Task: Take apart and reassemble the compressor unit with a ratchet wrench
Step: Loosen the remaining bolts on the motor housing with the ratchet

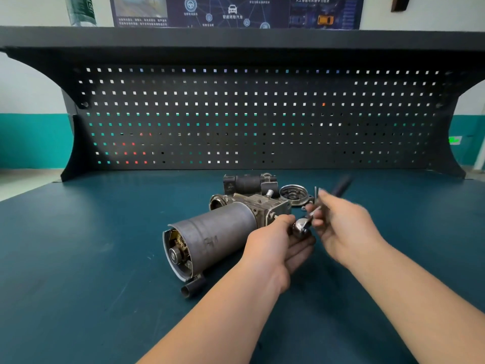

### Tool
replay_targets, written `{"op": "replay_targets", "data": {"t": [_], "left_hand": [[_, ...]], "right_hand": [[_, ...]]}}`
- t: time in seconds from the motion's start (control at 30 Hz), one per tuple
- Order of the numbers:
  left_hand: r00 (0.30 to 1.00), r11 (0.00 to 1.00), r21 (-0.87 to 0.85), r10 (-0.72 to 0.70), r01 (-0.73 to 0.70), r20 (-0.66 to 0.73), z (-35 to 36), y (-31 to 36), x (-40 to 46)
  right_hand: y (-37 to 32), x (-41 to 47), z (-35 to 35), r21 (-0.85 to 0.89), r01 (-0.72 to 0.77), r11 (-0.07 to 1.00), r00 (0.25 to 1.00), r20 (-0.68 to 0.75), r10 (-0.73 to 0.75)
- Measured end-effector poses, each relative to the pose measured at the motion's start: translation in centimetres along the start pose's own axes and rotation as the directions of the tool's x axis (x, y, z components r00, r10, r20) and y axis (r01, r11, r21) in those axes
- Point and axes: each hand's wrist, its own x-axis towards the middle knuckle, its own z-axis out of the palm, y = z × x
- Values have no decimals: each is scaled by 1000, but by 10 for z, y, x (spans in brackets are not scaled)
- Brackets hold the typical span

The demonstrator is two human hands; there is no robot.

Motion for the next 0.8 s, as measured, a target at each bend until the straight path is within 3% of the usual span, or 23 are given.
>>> {"op": "replay_targets", "data": {"t": [0.07, 0.13, 0.2, 0.27, 0.37, 0.43, 0.47, 0.53, 0.63, 0.73, 0.8], "left_hand": [[1000, 1000, 2, -4, 4, -5, 0, 0, 0], [1000, 1000, 5, -5, 5, -14, 0, 0, 0], [1000, 1000, 4, -4, 4, -15, 0, 0, 0], [1000, 1000, 5, 7, -7, -12, 0, 1, -1], [1000, 1000, 9, 7, -7, 10, 0, 3, -3], [999, 1000, -11, -4, 5, 35, 0, 5, -5], [999, 1000, -18, -8, 9, 39, 0, 6, -5], [999, 1000, -13, -11, 11, 35, 0, 6, -4], [1000, 1000, 18, -1, 0, 16, 0, 4, -2], [1000, 999, 35, -7, 7, -8, 0, 4, -2], [1000, 999, 49, -10, 12, -26, 0, 3, -2]], "right_hand": [[5, 1, -2, 186, -203, 961, 976, -35, 213], [8, 1, -2, 208, -215, 954, 973, -33, 226], [6, 0, 0, 92, -50, 994, 999, -15, 52], [1, -5, 2, -143, 264, 954, 963, 87, -254], [-1, -20, 3, -367, 664, 652, 746, 388, -541], [0, -29, 5, -415, 773, 479, 634, 521, -572], [1, -31, 7, -427, 786, 446, 618, 539, -572], [0, -31, 7, -394, 741, 544, 670, 483, -563], [-3, -18, 5, -362, 516, 776, 855, 275, -440], [-1, -2, 1, -204, 118, 972, 993, 39, -113], [1, 2, -1, -76, -114, 991, 993, -25, 112]]}}
